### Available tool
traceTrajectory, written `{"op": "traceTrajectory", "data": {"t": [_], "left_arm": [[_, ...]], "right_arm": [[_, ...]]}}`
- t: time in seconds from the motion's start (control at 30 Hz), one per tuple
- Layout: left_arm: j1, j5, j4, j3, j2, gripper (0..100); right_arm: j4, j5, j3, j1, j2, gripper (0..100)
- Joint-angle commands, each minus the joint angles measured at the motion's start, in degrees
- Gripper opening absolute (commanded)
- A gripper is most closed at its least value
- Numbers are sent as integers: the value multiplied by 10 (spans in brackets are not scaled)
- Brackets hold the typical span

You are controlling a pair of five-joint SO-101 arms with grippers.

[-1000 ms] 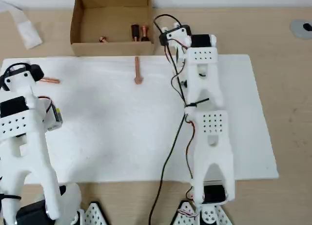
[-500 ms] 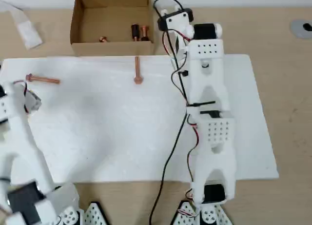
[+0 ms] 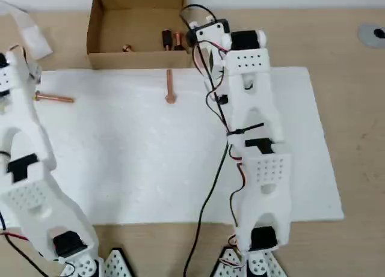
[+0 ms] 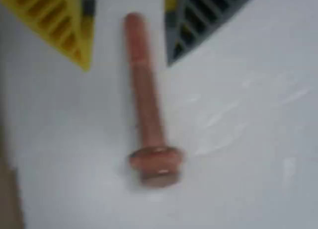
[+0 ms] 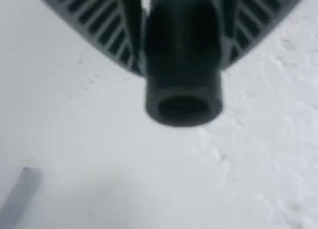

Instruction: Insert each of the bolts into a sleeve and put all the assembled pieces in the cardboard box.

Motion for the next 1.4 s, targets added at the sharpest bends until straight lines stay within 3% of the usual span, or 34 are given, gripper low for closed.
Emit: {"op": "traceTrajectory", "data": {"t": [0.0, 0.27, 0.4, 1.23, 1.37], "left_arm": [[22, 9, -1, -90, 43, 115], [13, 10, 89, -176, 138, 117], [6, 36, 142, -236, 152, 178], [-3, 39, 88, -256, 298, 184], [-11, 39, 104, -265, 302, 116]], "right_arm": [[12, -18, 1, -15, -52, 10], [12, -18, 1, -15, -52, 10], [12, -18, 1, -15, -51, 10], [12, -18, 2, -15, -50, 10], [12, -18, 3, -15, -50, 10]]}}
